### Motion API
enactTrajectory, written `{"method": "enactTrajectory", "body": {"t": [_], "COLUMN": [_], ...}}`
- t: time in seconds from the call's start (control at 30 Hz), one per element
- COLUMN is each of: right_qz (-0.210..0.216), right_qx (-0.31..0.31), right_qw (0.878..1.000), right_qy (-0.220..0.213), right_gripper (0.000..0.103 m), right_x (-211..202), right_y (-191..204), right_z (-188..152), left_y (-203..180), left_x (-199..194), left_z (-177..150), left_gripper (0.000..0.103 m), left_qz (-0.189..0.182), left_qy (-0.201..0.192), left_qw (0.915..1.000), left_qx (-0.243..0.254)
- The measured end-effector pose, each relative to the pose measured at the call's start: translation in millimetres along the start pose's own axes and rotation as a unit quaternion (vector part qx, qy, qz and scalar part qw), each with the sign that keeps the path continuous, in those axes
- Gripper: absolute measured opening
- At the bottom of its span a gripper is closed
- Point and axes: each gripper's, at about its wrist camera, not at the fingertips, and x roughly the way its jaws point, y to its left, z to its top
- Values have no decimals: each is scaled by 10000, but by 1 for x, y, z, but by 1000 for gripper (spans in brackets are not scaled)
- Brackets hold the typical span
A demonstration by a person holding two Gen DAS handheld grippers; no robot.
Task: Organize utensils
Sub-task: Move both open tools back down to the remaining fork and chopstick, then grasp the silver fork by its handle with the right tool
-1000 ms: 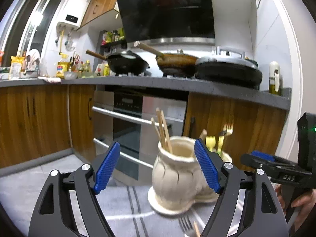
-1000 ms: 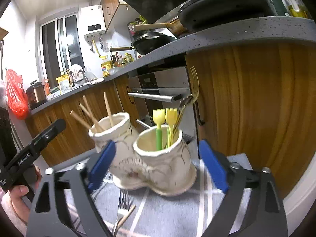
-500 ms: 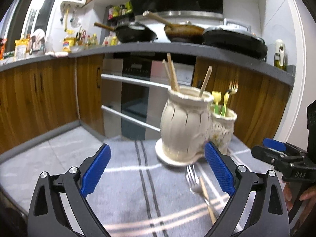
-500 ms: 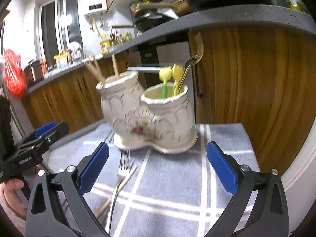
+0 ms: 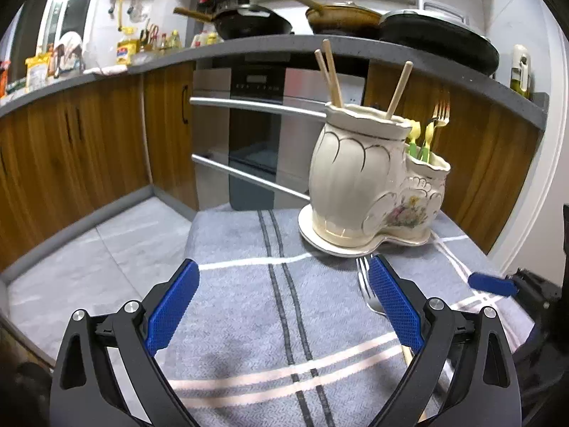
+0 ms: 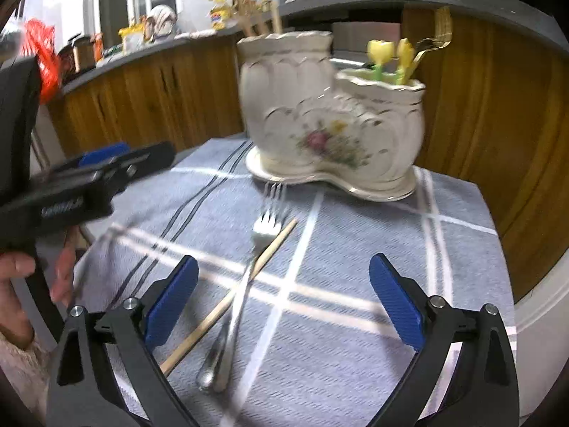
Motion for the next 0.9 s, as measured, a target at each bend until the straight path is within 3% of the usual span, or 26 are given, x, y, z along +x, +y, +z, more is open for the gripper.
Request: {"method": "enactTrajectory", "body": {"t": [0.13,0.2,0.43,0.47,0.5,0.6,0.77,0.9], "right_qz": [-18,57,107,161,145,132,98,366], "right_qx": [-145,-163,-291,-304,-295,-211,-161,71], "right_qw": [9996,9991,9972,9969,9969,9975,9985,9980], "right_qy": [240,398,675,708,717,656,519,520], "right_gripper": [80,62,27,16,12,6,6,5], "right_x": [9,15,24,25,24,20,10,3], "right_y": [8,13,24,26,27,26,26,29], "right_z": [-3,-5,-6,-5,-4,-1,2,5], "left_y": [-2,-1,4,4,3,3,3,9], "left_x": [5,7,9,9,9,9,9,8], "left_z": [0,0,1,1,2,2,2,4], "left_gripper": [95,95,95,95,95,95,95,95], "left_qz": [-11,13,-31,-35,-35,-33,-12,31], "left_qy": [128,176,206,205,207,210,191,143], "left_qw": [9999,9998,9997,9997,9997,9997,9997,9994], "left_qx": [23,0,-154,-143,-132,-129,-158,-299]}}
